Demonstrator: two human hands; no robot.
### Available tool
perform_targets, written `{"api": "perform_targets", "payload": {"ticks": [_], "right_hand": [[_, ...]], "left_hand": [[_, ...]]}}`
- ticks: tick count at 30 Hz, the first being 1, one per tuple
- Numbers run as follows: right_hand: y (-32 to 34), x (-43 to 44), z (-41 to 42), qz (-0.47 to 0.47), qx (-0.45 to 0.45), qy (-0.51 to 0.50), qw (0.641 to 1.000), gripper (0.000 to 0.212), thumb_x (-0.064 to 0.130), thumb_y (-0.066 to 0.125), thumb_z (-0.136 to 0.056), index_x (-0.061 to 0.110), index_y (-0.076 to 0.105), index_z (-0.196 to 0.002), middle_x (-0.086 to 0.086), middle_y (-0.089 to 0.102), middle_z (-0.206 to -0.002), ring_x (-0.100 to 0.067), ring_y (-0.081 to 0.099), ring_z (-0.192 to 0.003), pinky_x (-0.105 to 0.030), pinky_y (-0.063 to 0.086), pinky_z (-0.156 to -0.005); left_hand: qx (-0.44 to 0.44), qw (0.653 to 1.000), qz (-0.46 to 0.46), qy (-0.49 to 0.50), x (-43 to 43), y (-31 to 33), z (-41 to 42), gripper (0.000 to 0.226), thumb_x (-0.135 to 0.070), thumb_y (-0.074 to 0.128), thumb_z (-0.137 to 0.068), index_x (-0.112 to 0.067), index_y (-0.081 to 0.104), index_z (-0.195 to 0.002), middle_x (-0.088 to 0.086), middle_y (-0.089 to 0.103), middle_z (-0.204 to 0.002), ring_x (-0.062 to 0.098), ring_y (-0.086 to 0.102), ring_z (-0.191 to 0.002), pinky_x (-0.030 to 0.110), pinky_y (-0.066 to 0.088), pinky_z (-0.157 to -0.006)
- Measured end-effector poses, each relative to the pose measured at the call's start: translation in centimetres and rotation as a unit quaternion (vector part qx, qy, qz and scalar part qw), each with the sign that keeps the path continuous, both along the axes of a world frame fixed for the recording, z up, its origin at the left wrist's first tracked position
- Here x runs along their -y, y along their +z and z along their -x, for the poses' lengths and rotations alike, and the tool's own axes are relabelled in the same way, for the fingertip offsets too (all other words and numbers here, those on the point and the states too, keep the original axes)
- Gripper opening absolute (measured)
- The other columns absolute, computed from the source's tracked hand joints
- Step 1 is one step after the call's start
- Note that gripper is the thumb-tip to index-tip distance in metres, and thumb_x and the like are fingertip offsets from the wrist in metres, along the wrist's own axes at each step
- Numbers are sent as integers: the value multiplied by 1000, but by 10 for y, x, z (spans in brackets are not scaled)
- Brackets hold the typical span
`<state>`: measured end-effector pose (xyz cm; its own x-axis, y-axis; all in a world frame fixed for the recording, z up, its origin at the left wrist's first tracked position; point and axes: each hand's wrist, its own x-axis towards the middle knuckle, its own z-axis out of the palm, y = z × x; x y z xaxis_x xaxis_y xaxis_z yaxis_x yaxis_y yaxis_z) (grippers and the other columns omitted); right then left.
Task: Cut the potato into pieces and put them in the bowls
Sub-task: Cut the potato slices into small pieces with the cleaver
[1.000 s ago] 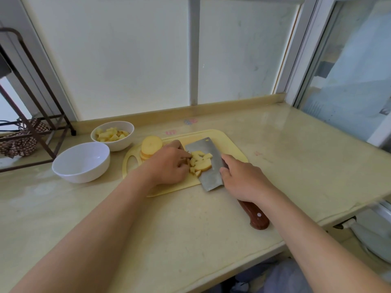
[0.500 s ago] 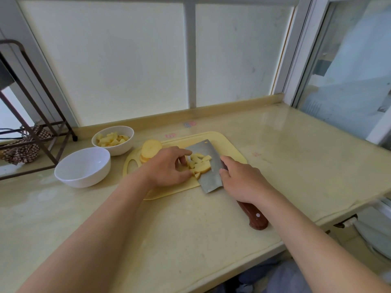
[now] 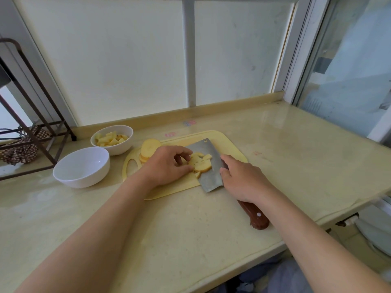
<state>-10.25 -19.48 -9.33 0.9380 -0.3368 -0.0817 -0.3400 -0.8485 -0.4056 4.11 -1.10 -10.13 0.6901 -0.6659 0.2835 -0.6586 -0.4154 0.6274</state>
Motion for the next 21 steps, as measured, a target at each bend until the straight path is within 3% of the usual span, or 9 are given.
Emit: {"api": "perform_targets", "payload": {"ticks": [5, 11, 17, 21], "right_hand": [[2, -1, 1, -7, -1, -3, 1000, 47, 38, 32, -109, 31, 34, -155, -5, 65, -131, -38, 59, -119, -45, 48, -98], [10, -2, 6, -59, 19, -4, 998, 44, 33, 37, -109, 31, 40, -153, 3, 63, -135, -31, 59, -123, -36, 44, -96], [7, 8, 5, -211, 72, -49, 974, 38, 26, 47, -105, 31, 54, -142, 9, 66, -82, -15, 66, -67, -31, 53, -74], [10, 7, 4, -259, 99, -69, 958, 35, 19, 48, -105, 27, 57, -138, 3, 64, -77, -13, 62, -56, -28, 50, -58]], "left_hand": [[4, 1000, 1, 3, 1, 1, 0, 34, -18, 82, -79, -19, 72, -111, -12, 69, -95, -2, 59, -74, 6, 41, -65], [9, 1000, 6, 6, 2, 2, 2, 31, -18, 82, -79, -17, 74, -108, -10, 71, -97, 0, 62, -77, 4, 40, -66], [12, 998, 53, 18, 8, 6, 7, 21, -15, 73, -87, -15, 76, -107, -10, 73, -99, -9, 59, -78, 1, 37, -68], [14, 992, 112, 47, 6, 13, 9, 25, -13, 63, -92, -18, 69, -116, -8, 70, -103, -6, 57, -83, 5, 37, -68]]}}
